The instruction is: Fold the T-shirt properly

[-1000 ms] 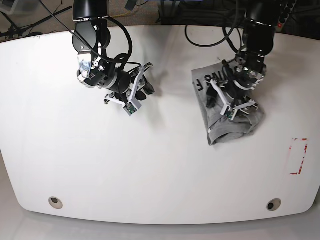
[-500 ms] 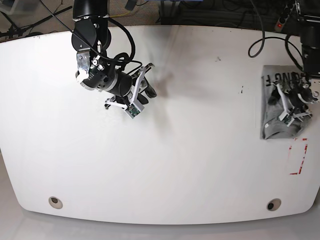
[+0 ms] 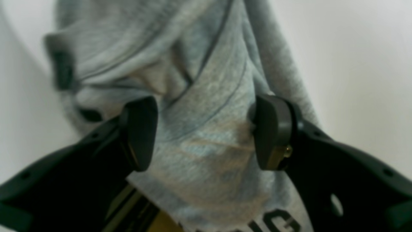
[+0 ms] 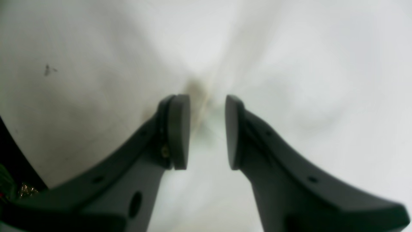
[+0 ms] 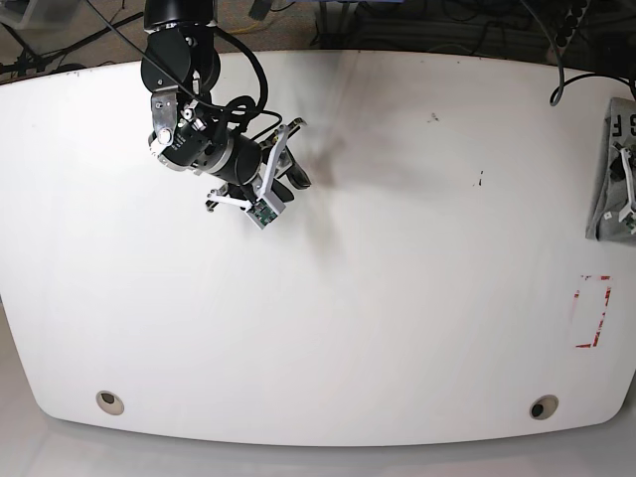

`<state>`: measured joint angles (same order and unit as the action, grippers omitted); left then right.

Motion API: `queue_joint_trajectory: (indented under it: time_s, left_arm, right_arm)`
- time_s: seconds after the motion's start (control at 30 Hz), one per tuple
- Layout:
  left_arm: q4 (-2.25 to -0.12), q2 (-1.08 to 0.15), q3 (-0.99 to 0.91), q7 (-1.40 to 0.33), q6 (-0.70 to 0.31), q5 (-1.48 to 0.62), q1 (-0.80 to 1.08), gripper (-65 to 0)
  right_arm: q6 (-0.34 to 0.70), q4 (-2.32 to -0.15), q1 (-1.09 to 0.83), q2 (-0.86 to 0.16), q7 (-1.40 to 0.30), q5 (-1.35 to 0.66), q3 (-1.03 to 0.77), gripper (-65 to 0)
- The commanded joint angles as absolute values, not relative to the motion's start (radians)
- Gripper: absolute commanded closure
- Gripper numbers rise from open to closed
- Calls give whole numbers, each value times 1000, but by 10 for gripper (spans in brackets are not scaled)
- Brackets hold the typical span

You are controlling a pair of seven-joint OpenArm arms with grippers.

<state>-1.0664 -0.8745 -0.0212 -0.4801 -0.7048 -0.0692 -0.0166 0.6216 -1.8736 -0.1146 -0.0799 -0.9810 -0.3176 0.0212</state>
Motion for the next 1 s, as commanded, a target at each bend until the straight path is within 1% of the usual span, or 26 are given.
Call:
queue_joint_trajectory:
  time_s: [0.0,0.17,0.3,0.37,0.47,0.5,0.6,0.8,0.87,0.97]
  left_arm:
    - [-1129,-915,-65,-466,-698,-130,-36,-428]
    - [-1296,-903,-122,-470,-698,-170,2,-428]
    - [-1458,-828,-139,-470,-698,-157,56,-428]
    - [-1520,-760,-139,-470,-698,-124,62,-428]
    - [-1575,-653,-140,-463,-596,-68,64,-429]
    - [-1596,-607,-142,-455,-568,-51,64,-429]
    - [-1646,-504,-143,-375,-501,-18,84,-429]
    - [-1684,-331,-119,-58,-384,51,211,-429]
    - [-1687,-275,-104,18,-317,88,248,-429]
    - [-1710,-228,-101,85,-245,108,328,-432]
  right_arm:
    - [625,-1902,-105,-79,-963,-326,22,-174]
    - [619,-1903,-120,-87,-955,-321,16,-174]
    - [618,-1903,-120,-130,-909,-321,15,-174]
    - [616,-1903,-122,-151,-855,-321,15,-174]
    - [598,-1899,-124,-183,-782,-317,4,-178]
    - [572,-1899,-124,-193,-757,-305,-7,-178]
    - [519,-1897,-139,-200,-670,-232,-33,-178]
    - [503,-1848,-171,-188,-367,-1,-77,-176]
    - [503,-1810,-183,-160,-257,53,-125,-176]
    - [503,-1750,-217,-127,-93,97,-217,-176]
